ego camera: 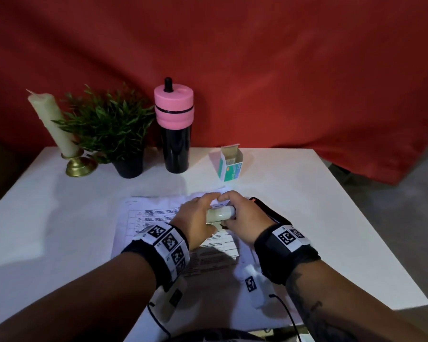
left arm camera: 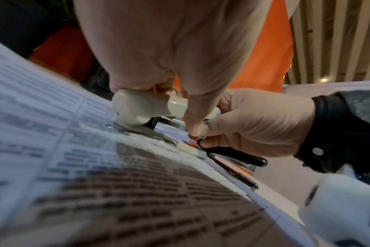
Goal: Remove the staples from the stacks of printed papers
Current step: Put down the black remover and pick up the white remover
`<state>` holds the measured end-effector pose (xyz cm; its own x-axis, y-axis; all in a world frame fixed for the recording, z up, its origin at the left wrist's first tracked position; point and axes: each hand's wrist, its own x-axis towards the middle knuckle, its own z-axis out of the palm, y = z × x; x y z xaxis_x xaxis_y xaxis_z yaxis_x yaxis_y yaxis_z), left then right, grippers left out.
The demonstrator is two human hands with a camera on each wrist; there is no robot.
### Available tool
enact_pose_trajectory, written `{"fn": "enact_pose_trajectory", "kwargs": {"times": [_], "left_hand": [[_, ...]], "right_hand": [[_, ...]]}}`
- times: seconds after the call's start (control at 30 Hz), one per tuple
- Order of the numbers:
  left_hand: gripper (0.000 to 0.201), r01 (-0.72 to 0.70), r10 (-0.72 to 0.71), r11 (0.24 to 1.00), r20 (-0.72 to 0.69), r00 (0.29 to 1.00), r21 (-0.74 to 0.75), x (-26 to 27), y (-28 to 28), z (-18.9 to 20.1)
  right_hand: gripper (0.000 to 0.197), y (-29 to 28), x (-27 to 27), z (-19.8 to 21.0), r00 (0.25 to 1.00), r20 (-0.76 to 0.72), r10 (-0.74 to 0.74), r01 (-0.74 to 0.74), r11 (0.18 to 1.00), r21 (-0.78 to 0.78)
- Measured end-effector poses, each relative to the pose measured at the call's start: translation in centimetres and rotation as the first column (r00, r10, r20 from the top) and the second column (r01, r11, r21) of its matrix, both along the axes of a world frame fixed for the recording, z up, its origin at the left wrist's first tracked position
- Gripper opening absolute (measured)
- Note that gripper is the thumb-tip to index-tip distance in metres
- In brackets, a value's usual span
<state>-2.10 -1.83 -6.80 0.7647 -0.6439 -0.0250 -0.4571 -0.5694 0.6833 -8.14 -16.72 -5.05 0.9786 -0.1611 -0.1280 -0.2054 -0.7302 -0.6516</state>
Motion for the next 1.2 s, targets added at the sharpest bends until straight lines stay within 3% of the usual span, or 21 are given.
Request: {"fn": "enact_pose_trajectory", "kwargs": {"times": [0.1, 0.17, 0.3, 0.37, 0.43, 0.5, 0.53, 0.6, 0.63, 0.77, 0.87, 1.03, 1.13, 1.2], "left_hand": [[0.058, -0.092, 0.078, 0.982, -0.089, 0.993, -0.163, 0.2, -0.9, -0.3], [0.047, -0.223, 0.192, 0.930, -0.130, 0.973, -0.293, 0.5, -0.6, -0.1], [0.045, -0.584, 0.488, 0.646, -0.322, 0.811, -0.491, 1.4, 1.5, 1.3], [0.057, -0.603, 0.560, 0.608, -0.259, 0.787, -0.516, 2.2, 2.9, 1.6], [0.072, -0.570, 0.625, 0.671, -0.053, 0.779, -0.474, 3.0, 4.3, 1.6], [0.079, -0.575, 0.605, 0.796, 0.274, 0.747, -0.188, 3.5, 5.4, 1.6], [0.081, -0.583, 0.532, 0.812, 0.382, 0.756, 0.024, 3.5, 5.8, 1.7], [0.080, -0.515, 0.370, 0.788, 0.408, 0.835, 0.338, 3.4, 5.9, 1.9], [0.080, -0.454, 0.304, 0.788, 0.377, 0.875, 0.416, 3.3, 5.7, 2.0], [0.058, -0.115, 0.039, 0.925, 0.212, 0.977, 0.363, 2.7, 3.3, 1.8], [0.041, 0.053, -0.096, 0.918, 0.091, 0.991, 0.393, 1.9, 1.4, 1.0], [0.024, 0.025, -0.080, 0.915, 0.119, 0.990, 0.402, 2.3, 1.1, 0.5], [0.019, -0.025, -0.024, 0.935, 0.134, 0.991, 0.353, 2.8, 1.4, 0.3], [0.017, -0.063, 0.025, 0.951, 0.128, 0.991, 0.302, 3.1, 1.5, 0.2]], "right_hand": [[0.049, -0.6, 0.3, -0.7, 1.000, -0.009, 0.000, 0.000, 0.999, 0.037], [0.047, -1.2, 0.6, -0.9, 1.000, -0.026, 0.017, -0.016, 1.000, 0.024], [0.043, -2.1, 1.0, -0.9, 0.997, -0.035, 0.076, -0.076, 0.997, -0.022], [0.041, -2.3, 1.3, -0.8, 0.994, -0.040, 0.103, -0.106, 0.992, -0.064], [0.040, -2.4, 1.6, -0.8, 0.992, -0.061, 0.114, -0.118, 0.991, -0.070], [0.040, -2.5, 1.7, -0.8, 0.990, -0.076, 0.117, -0.122, 0.990, -0.071], [0.040, -2.5, 1.8, -0.9, 0.990, -0.079, 0.117, -0.122, 0.990, -0.071], [0.039, -2.6, 1.8, -1.0, 0.991, -0.076, 0.113, -0.118, 0.991, -0.065], [0.039, -2.6, 1.7, -1.0, 0.991, -0.072, 0.110, -0.115, 0.992, -0.059], [0.037, -2.3, 1.5, -0.9, 0.993, -0.067, 0.100, -0.104, 0.992, -0.067], [0.045, -2.5, 1.4, 0.1, 0.993, -0.057, 0.104, -0.109, 0.990, -0.085], [0.058, -4.8, 0.8, 1.6, 0.996, -0.083, -0.026, -0.015, 0.888, -0.459], [0.055, -7.0, 0.7, 0.9, 0.963, -0.228, -0.146, 0.032, 0.897, -0.440], [0.050, -8.3, 1.0, 0.3, 0.952, -0.246, -0.183, 0.072, 0.914, -0.400]]}}
